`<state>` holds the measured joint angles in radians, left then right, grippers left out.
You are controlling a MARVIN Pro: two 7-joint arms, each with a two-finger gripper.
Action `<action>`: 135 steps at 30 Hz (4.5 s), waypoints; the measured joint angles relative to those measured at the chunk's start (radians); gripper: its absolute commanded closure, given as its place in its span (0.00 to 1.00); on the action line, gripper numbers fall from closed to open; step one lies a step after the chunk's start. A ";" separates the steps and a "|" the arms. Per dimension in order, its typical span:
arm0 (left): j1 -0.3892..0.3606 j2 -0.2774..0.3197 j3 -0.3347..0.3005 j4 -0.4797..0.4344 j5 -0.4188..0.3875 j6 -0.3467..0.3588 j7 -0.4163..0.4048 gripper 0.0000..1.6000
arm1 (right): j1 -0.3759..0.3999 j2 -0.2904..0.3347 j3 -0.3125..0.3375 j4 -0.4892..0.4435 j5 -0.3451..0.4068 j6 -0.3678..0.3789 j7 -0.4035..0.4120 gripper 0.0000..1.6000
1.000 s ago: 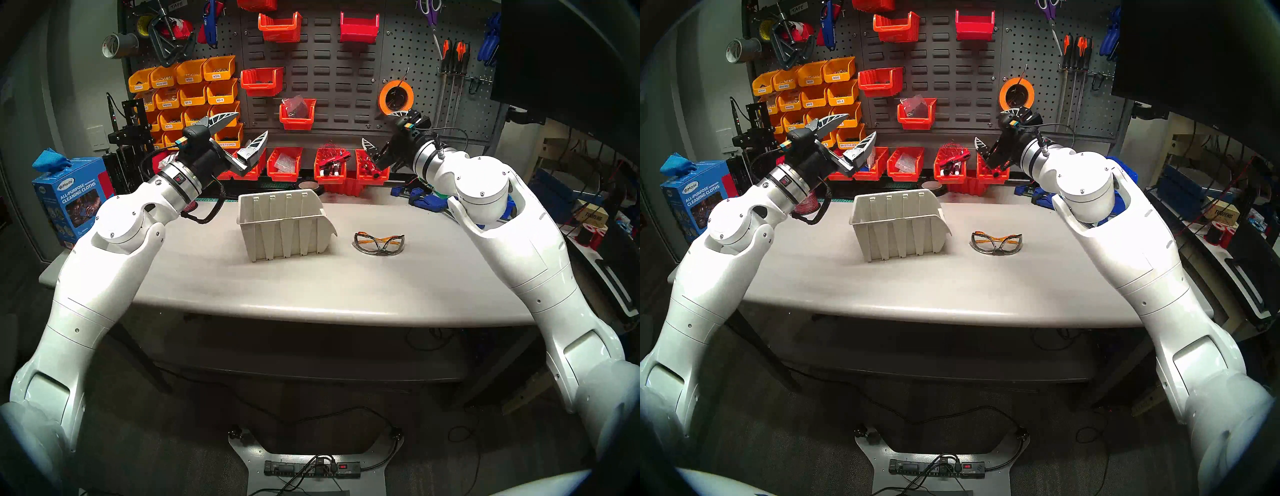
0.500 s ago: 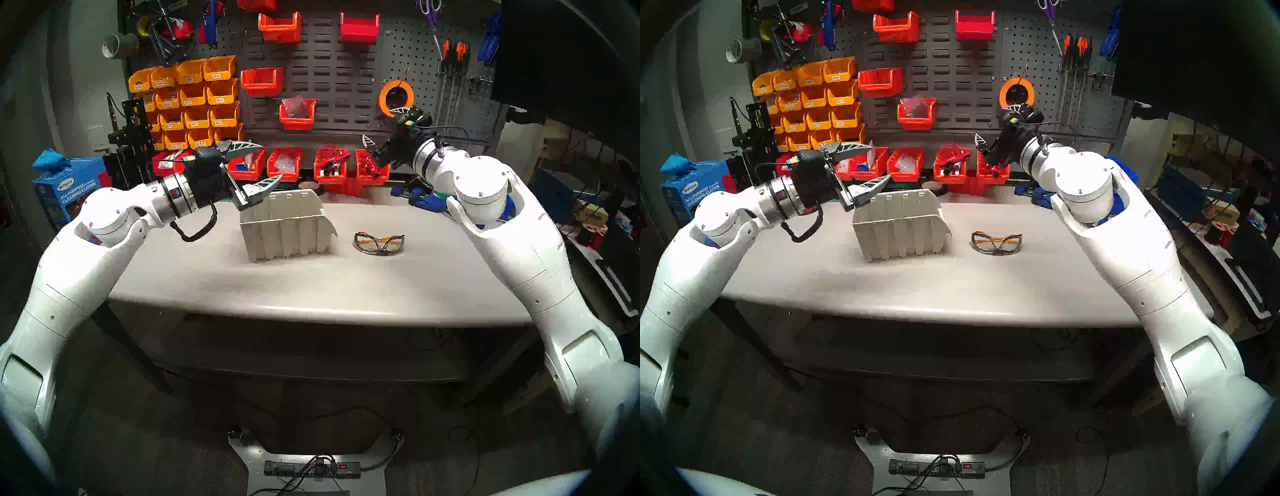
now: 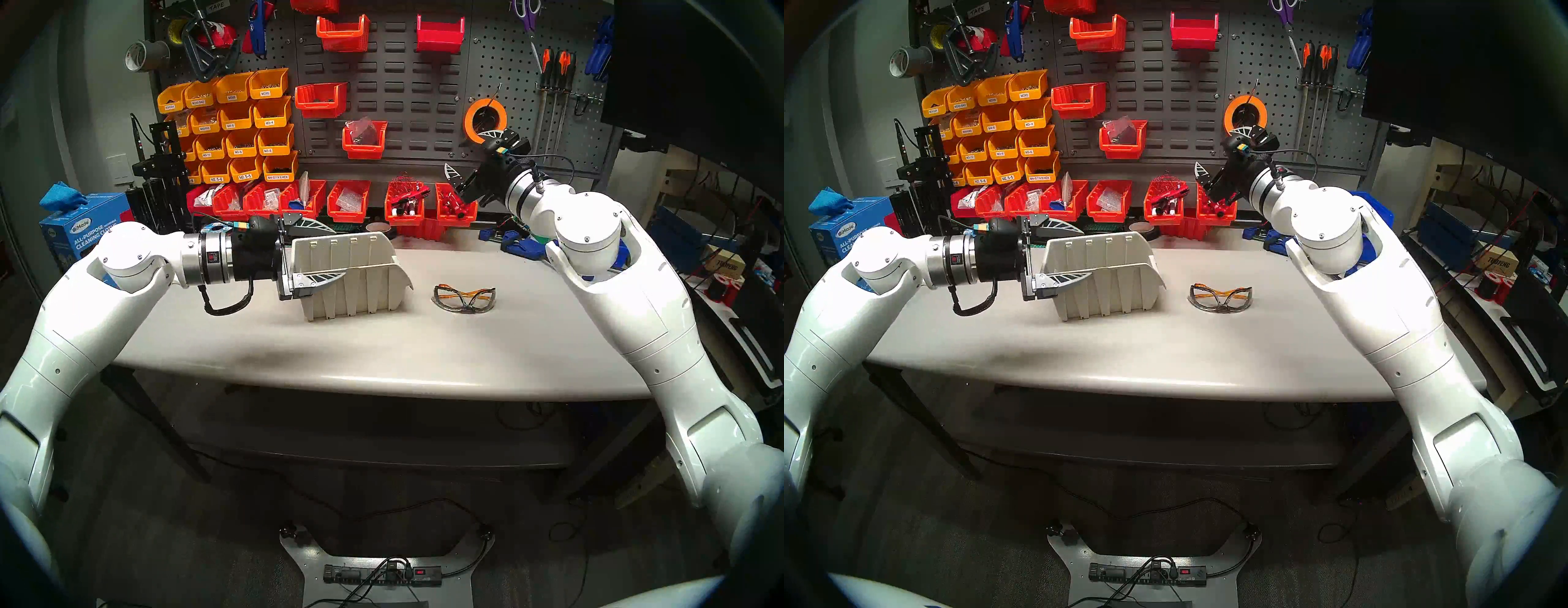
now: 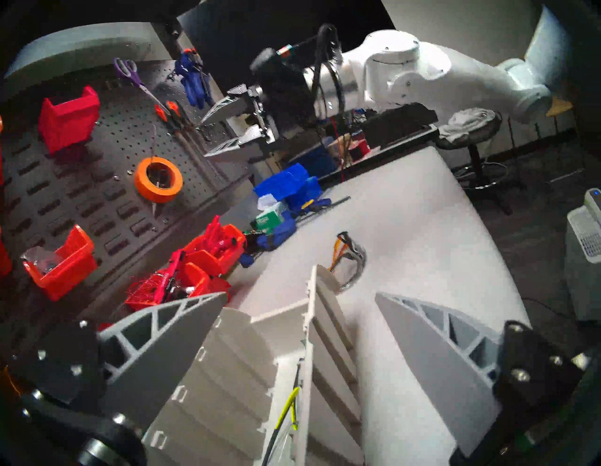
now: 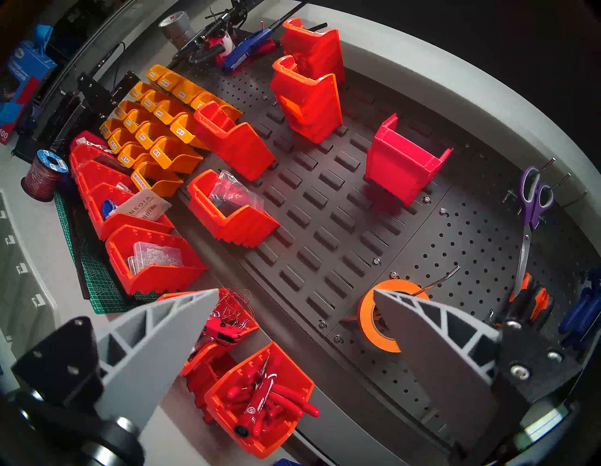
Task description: Take out tools from the storage box
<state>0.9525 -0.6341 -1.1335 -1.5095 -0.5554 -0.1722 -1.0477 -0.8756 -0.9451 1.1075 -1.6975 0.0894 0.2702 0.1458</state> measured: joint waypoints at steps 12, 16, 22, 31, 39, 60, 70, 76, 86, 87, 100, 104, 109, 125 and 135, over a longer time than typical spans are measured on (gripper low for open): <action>-0.105 -0.107 0.022 0.130 0.179 -0.112 -0.121 0.00 | -0.005 -0.001 0.003 -0.005 -0.004 0.000 -0.010 0.00; -0.145 -0.131 0.042 0.169 0.198 -0.137 -0.180 0.00 | -0.006 -0.001 0.003 -0.006 -0.004 0.000 -0.012 0.00; -0.196 -0.155 0.065 0.215 0.201 -0.159 -0.269 0.38 | -0.008 -0.001 0.004 -0.007 -0.005 0.000 -0.014 0.00; -0.252 -0.177 0.067 0.276 0.196 -0.185 -0.350 0.10 | -0.009 -0.001 0.005 -0.008 -0.005 0.000 -0.016 0.00; -0.275 -0.194 0.059 0.309 0.194 -0.208 -0.368 0.00 | -0.010 -0.001 0.005 -0.008 -0.006 0.000 -0.016 0.00; -0.285 -0.210 0.075 0.401 0.347 -0.271 -0.295 0.00 | -0.010 -0.001 0.006 -0.010 -0.006 0.000 -0.017 0.00; -0.292 -0.224 0.066 0.448 0.351 -0.301 -0.296 1.00 | -0.010 -0.001 0.006 -0.010 -0.007 0.000 -0.017 0.00; -0.310 -0.242 0.063 0.510 0.338 -0.358 -0.270 1.00 | -0.011 -0.001 0.006 -0.010 -0.007 0.000 -0.018 0.00; -0.367 -0.267 0.086 0.626 0.326 -0.448 -0.176 1.00 | -0.011 -0.001 0.006 -0.010 -0.007 0.000 -0.018 0.00; -0.372 -0.267 0.090 0.634 0.323 -0.455 -0.169 1.00 | -0.011 -0.001 0.006 -0.010 -0.007 0.000 -0.018 0.00; -0.458 -0.286 0.171 0.737 0.287 -0.597 -0.023 1.00 | -0.011 -0.001 0.006 -0.009 -0.008 0.000 -0.018 0.00; -0.468 -0.291 0.204 0.750 0.270 -0.656 0.036 1.00 | -0.011 -0.001 0.006 -0.009 -0.008 0.000 -0.018 0.00; -0.470 -0.284 0.267 0.743 0.258 -0.743 0.125 1.00 | -0.011 -0.001 0.006 -0.009 -0.008 0.000 -0.017 0.00; -0.476 -0.198 0.429 0.652 0.265 -0.787 0.174 1.00 | -0.011 -0.001 0.006 -0.009 -0.008 0.000 -0.017 0.00; -0.440 -0.160 0.419 0.556 0.367 -0.788 0.194 1.00 | -0.011 -0.001 0.006 -0.009 -0.008 0.000 -0.017 0.00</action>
<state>0.5130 -0.7944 -0.7147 -0.9540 -0.1885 -0.9604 -0.8533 -0.8862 -0.9461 1.1136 -1.7069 0.0811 0.2699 0.1286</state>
